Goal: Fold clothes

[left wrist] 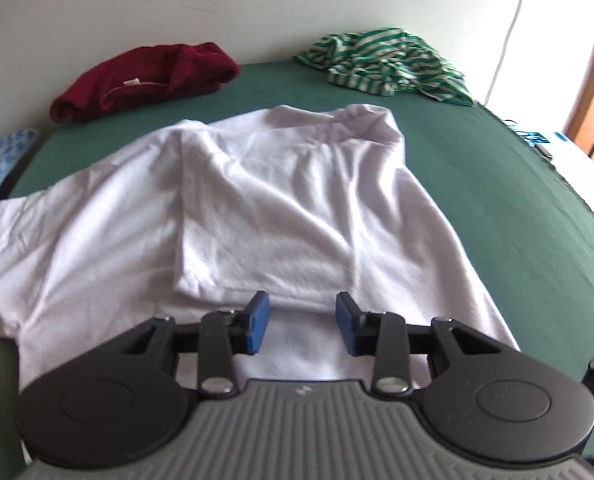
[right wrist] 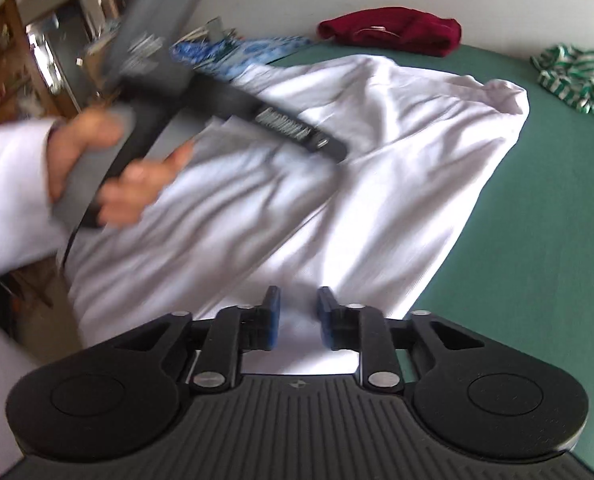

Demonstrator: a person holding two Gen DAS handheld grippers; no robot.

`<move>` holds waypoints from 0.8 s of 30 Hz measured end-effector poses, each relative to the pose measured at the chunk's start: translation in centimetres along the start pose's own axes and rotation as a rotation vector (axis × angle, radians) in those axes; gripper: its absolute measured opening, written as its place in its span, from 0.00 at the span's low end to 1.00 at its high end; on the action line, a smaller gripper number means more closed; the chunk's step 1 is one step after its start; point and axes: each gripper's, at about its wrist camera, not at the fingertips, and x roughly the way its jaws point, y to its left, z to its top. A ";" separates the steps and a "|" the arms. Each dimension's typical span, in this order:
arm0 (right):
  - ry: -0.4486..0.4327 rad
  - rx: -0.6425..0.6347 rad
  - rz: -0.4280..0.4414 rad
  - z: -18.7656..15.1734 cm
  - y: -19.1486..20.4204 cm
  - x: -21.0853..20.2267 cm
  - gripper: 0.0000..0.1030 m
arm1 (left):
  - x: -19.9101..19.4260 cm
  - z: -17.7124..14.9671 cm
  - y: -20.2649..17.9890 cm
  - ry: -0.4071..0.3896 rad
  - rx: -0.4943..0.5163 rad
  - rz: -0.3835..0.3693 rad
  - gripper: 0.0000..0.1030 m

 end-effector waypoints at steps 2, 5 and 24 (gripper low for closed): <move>0.025 0.025 0.004 -1.4 2.0 -1.0 0.26 | -1.3 -1.2 -0.3 -0.001 0.018 -0.056 0.42; 0.042 0.065 -0.028 -3.4 5.2 -2.4 0.29 | -3.2 -3.5 -1.1 0.008 0.090 -0.139 0.44; 0.081 0.283 -0.405 -7.7 13.9 0.9 0.31 | -10.1 -10.3 -1.1 0.029 0.283 -0.280 0.69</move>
